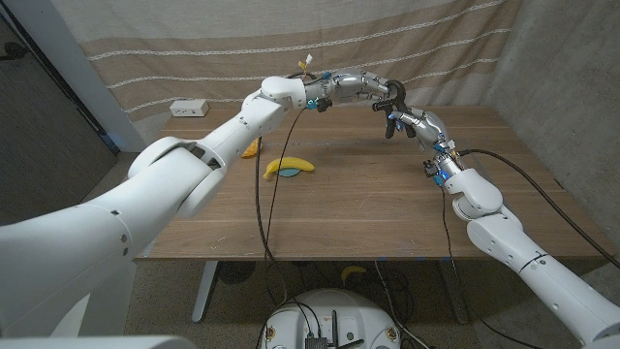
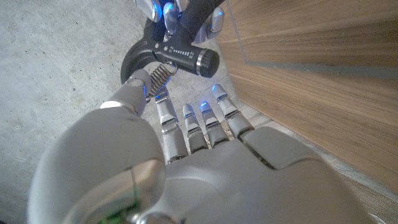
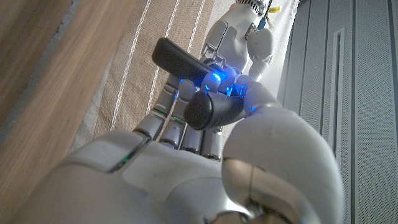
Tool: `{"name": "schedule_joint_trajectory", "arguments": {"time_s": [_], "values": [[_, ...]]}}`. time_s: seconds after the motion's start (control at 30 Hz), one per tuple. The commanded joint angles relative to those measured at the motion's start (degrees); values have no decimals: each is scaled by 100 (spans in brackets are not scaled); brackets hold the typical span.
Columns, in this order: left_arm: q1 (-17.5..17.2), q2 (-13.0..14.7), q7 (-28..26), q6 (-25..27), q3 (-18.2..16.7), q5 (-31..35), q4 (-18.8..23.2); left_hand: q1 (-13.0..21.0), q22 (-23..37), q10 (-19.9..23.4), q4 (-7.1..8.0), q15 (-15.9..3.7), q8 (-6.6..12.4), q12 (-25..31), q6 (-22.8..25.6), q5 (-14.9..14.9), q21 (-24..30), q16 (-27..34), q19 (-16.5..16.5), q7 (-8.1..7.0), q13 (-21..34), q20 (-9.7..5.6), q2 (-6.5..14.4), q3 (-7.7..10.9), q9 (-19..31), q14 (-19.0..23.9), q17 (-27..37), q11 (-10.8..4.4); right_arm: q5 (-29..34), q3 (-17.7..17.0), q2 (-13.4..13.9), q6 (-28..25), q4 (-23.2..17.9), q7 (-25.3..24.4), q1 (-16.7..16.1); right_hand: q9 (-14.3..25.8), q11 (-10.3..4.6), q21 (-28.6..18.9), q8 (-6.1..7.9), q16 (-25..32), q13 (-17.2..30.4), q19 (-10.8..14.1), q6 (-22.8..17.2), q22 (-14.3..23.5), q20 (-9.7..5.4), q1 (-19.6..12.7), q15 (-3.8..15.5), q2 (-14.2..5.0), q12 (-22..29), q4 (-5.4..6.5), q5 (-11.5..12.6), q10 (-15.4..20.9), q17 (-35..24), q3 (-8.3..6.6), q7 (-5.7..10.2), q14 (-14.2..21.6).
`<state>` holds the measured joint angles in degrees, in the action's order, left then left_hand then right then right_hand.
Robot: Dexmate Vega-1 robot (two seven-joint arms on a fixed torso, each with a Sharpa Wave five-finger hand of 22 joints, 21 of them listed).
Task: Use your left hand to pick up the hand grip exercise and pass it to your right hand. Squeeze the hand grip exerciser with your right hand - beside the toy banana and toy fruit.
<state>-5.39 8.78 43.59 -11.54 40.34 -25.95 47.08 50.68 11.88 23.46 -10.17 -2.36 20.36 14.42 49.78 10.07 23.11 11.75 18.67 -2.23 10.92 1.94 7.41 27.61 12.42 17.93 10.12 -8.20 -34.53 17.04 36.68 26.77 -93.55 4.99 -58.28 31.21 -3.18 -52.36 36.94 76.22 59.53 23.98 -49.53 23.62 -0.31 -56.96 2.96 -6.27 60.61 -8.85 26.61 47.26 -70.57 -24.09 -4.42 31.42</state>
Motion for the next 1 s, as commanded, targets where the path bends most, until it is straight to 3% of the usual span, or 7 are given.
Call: {"name": "schedule_joint_trajectory", "arguments": {"time_s": [0.03, 0.1, 0.23, 0.27, 0.43, 0.8, 1.0], "values": [[-233, 186, -442, 235, -17, -35, 615, 138, 8, 92, -29, -352, 365, 25, 806, -33, 58, 18, 73, 118, 3, -82, 48, -25, 273, 87, 0, -87, -274, -8, 89, -91, 65, 313, 4, -47, -66, -36, -52, -76, -170, -240, 180, -44, 73, 145, 734, 43, -168, 76, 4, -363, 15, 99, 93, -251], [-232, 189, -439, 263, -11, -56, 638, 169, 9, 106, -30, -373, 381, 17, 828, -32, 69, 9, 84, 122, 3, -106, 41, -38, 303, 86, 0, -119, -405, 7, 87, -84, 154, 495, 42, -112, -17, -62, -162, -191, -305, -340, 397, -96, 170, 419, 621, 142, -312, 174, -96, -597, 87, 245, 95, -351], [-217, 180, -428, 255, 8, -67, 640, 194, 10, 111, -23, -416, 404, 3, 858, -29, 81, 4, 96, 113, 3, -136, 38, -59, 339, 91, 2, -134, -693, 42, 50, -41, 389, 933, 146, -367, 263, -103, -560, -1312, -1008, -629, 907, -354, 419, 1450, 253, 312, -800, 506, -602, -997, 1067, 648, 31, -329], [-214, 176, -421, 256, 11, -75, 637, 200, 10, 114, -22, -426, 414, 1, 876, -28, 84, 3, 98, 111, 4, -144, 37, -64, 348, 91, 2, -144, -735, 50, 35, -22, 444, 1017, 170, -451, 324, -104, -719, -1700, -1244, -681, 1147, -455, 492, 1618, 128, 357, -1020, 508, -750, -1214, 1407, 686, 40, -399], [-173, 133, -360, 291, 17, -130, 560, 228, 11, 131, -20, -444, 440, -8, 912, -24, 94, -5, 101, 126, 4, -162, 28, -86, 386, 90, 2, -168, -1044, 64, -72, 56, 713, 1474, 283, -683, 573, -85, -1090, -2650, -1836, -817, 1663, -802, 793, 2440, -281, 500, -1656, 697, -1307, -1809, 2209, 966, -149, -634], [-129, 118, -161, 312, 11, -231, 525, 308, 12, 157, -27, -460, 485, -30, 966, -19, 109, -18, 95, 169, 4, -179, 17, -120, 466, 93, 0, -202, -1183, 18, -259, 33, 963, 1469, 347, -872, 787, 9, -1391, -3415, -2254, -859, 2164, -1178, 1115, 3208, -560, 681, -2316, 862, -1639, -2447, 2798, 1278, -264, -1134], [-121, 119, -139, 273, -13, -258, 517, 362, 12, 163, -32, -465, 501, -47, 981, -19, 118, -28, 93, 206, 3, -185, 17, -135, 510, 87, -1, -211, -1162, -13, -314, -63, 1040, 1261, 353, -962, 843, 133, -1553, -3801, -2460, -905, 2470, -1306, 1228, 3373, -618, 788, -2678, 823, -1629, -2770, 3073, 1369, -316, -1560]]}}
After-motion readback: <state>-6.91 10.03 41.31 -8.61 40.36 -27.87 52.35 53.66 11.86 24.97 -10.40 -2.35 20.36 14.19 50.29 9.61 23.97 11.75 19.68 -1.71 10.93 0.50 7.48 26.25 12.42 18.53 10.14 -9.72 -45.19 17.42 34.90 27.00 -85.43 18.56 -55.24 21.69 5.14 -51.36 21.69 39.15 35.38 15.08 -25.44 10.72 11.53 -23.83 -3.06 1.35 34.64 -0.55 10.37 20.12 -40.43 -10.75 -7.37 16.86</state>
